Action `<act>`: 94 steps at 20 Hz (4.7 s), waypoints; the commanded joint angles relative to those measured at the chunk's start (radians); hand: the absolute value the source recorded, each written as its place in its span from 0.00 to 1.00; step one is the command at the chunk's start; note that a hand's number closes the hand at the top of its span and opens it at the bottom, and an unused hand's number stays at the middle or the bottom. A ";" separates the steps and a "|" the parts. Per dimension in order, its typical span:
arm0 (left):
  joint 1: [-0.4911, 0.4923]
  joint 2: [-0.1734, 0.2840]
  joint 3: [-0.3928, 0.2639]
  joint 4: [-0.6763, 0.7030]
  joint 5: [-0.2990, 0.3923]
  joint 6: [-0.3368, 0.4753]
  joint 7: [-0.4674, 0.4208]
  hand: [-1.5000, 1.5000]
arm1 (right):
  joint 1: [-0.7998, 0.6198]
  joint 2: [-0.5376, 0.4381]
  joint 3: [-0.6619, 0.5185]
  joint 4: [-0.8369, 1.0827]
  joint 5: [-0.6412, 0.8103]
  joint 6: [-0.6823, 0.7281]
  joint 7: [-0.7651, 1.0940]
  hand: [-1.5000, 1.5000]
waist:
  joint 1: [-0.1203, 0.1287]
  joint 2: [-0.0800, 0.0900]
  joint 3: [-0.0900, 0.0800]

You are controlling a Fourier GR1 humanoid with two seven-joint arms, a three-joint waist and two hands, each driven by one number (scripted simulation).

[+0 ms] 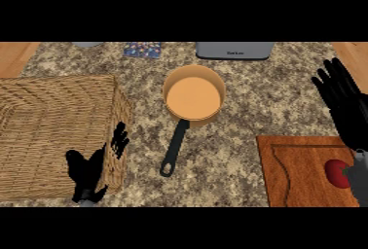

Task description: Pick the tomato from the cutting board and place it in the pot

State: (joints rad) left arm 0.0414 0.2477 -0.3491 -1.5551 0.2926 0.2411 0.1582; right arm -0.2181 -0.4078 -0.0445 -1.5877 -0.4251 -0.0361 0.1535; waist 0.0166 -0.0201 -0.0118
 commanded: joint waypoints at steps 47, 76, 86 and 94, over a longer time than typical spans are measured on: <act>-0.216 0.036 0.187 -0.084 -0.047 0.001 0.129 0.50 | 0.263 -0.800 0.022 0.199 0.799 0.516 -0.972 0.00 | -0.010 0.022 0.012; -0.171 -0.049 0.255 -0.147 -0.132 -0.073 0.182 0.50 | 0.274 -0.448 0.027 0.086 1.104 0.488 -0.683 0.00 | -0.017 0.019 0.012; -0.150 -0.093 0.253 -0.156 -0.163 -0.082 0.177 0.50 | 0.173 -0.361 0.095 0.230 1.317 0.435 -0.701 0.00 | -0.013 0.020 0.012; -0.191 -0.137 0.255 -0.115 -0.221 -0.073 0.169 0.50 | 0.156 -0.340 0.066 0.220 1.408 0.475 -0.716 0.00 | -0.017 0.020 0.012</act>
State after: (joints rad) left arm -0.1415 0.1364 -0.0842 -1.6729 0.1074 0.1569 0.3247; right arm -0.0507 -0.7509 0.0466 -1.3619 0.9498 0.4119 -0.5435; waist 0.0011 0.0007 -0.0004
